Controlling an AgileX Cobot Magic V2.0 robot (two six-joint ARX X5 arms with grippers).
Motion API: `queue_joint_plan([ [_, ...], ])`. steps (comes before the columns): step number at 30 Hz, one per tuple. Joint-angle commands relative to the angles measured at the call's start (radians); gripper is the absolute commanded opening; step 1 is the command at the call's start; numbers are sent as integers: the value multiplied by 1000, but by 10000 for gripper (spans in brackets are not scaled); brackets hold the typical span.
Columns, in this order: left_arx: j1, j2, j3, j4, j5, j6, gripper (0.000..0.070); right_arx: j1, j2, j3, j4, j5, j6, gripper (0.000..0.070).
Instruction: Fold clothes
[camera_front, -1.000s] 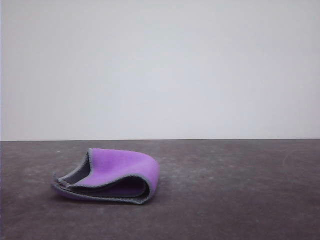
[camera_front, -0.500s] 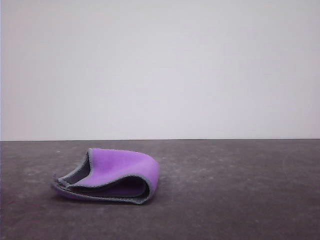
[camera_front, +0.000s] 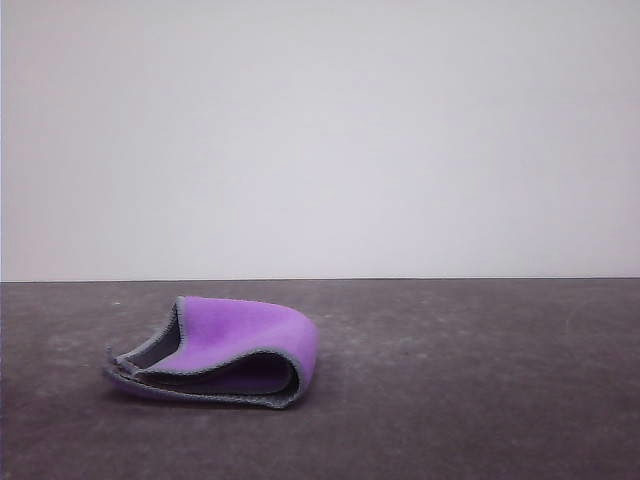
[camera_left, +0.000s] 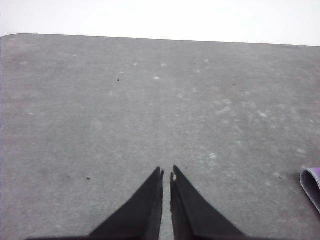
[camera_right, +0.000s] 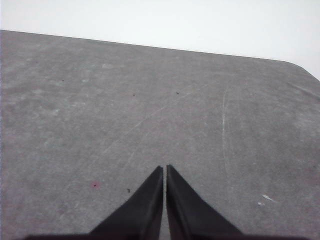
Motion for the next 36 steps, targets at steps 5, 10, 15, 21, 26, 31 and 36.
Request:
queue_joint_plan([
  [5,1,-1,-12,-21,0,-1,16,-2,-2,-5,13,4,18,7],
  [10,1,-1,-12,-21,0,-1,16,-2,-2,-5,13,4,18,7],
  [15,1,-1,-12,-21,0,-1,16,-2,-2,-5,13,4,18,7],
  [21,1,-1,-12,-21,0,-1,16,-2,-2,-5,13,4,18,7],
  [26,1,-1,-12,-21,0,-1,16,-2,-2,-5,13,4,18,7],
  [31,1,-1,-12,-21,0,-1,16,-2,-2,-5,13,4,18,7],
  [36,1,-1,-12,-21,0,-1,16,-2,-2,-5,13,4,18,7],
])
